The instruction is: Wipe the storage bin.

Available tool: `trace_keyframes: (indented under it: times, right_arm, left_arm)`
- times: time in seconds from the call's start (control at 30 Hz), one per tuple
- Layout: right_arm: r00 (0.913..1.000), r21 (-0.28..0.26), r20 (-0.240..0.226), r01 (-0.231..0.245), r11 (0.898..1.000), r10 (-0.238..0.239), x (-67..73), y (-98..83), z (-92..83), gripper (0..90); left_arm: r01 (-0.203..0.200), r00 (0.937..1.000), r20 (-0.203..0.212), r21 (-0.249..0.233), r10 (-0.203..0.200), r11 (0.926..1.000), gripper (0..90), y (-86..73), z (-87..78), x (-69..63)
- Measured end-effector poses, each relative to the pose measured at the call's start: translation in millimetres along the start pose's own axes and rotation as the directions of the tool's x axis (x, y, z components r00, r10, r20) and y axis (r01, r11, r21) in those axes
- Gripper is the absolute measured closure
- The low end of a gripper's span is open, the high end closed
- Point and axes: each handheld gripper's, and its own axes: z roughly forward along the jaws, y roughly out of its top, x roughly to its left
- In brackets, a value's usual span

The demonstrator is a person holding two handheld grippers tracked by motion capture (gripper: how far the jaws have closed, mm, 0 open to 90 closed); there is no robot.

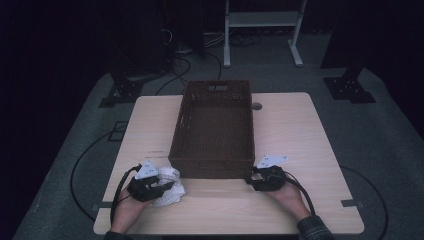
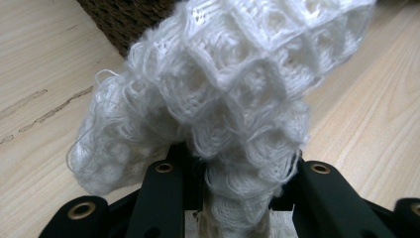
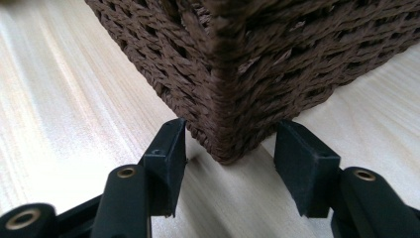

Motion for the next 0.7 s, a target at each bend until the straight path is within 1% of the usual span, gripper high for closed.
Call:
trace_keyframes:
  times: [0.07, 0.17, 0.37, 0.4, 0.43, 0.47, 0.57, 0.6, 0.63, 0.67, 0.7]
  right_arm:
    - [0.9998, 0.002, 0.018, -0.001, 1.0, 0.001, 1.7, -0.4, 0.4, 49.4]
    - [0.9996, -0.01, 0.024, -0.013, 1.0, 0.013, 1.9, -1.5, 0.3, 53.2]
    - [0.9996, -0.015, 0.025, -0.014, 1.0, 0.014, 2.5, -2.1, 0.2, 55.4]
    - [0.9996, -0.015, 0.024, -0.012, 1.0, 0.013, 2.9, -2.2, 0.1, 57.6]
    - [0.9996, -0.015, 0.024, -0.012, 1.0, 0.013, 2.9, -2.2, 0.1, 57.6]
    - [0.9998, -0.018, 0.02, -0.004, 1.0, 0.004, 3.0, -2.4, 0.3, 58.3]
    - [0.9998, -0.018, 0.019, -0.008, 1.0, 0.008, 3.1, -2.3, 0.3, 58.5]
    - [0.9998, -0.019, 0.019, 0.0, 1.0, 0.001, 2.5, -2.5, 0.4, 58.7]
    - [0.9998, -0.018, 0.018, -0.008, 1.0, 0.009, 3.1, -2.4, 0.3, 58.7]
    - [0.9998, -0.018, 0.019, -0.005, 1.0, 0.006, 2.9, -2.4, 0.3, 58.7]
    - [0.9998, -0.018, 0.019, -0.006, 1.0, 0.006, 2.9, -2.4, 0.2, 58.7]
  left_arm:
    - [0.0, 1.0, -0.001, 0.001, 0.0, 1.0, 66.3, -0.1, 0.1, 0.3]
    - [0.001, 1.0, -0.002, 0.0, -0.001, 1.0, 66.3, -0.1, 0.1, 0.6]
    - [0.001, 1.0, -0.007, -0.011, -0.001, 0.9999, 66.3, 1.8, -3.3, 0.5]
    - [-0.004, 0.9999, -0.01, -0.02, 0.004, 0.9998, 66.3, 4.4, -6.7, -0.1]
    - [-0.004, 0.9999, -0.01, -0.02, 0.004, 0.9998, 66.3, 4.4, -6.7, -0.1]
    - [-0.007, 0.9999, -0.013, -0.035, 0.007, 0.9994, 66.3, 7.3, -10.0, -1.2]
    - [-0.013, 0.9998, -0.015, -0.044, 0.012, 0.9989, 66.3, 10.1, -13.0, -1.2]
    - [-0.015, 0.9998, -0.016, -0.058, 0.014, 0.9982, 66.3, 13.7, -16.5, -0.9]
    - [-0.017, 0.9997, -0.019, -0.067, 0.016, 0.9976, 66.3, 16.1, -18.1, -0.8]
    - [-0.023, 0.9995, -0.021, -0.071, 0.022, 0.9972, 66.3, 18.0, -19.2, -0.1]
    - [-0.021, 0.9996, -0.023, -0.079, 0.019, 0.9967, 66.3, 20.1, -19.7, 0.0]
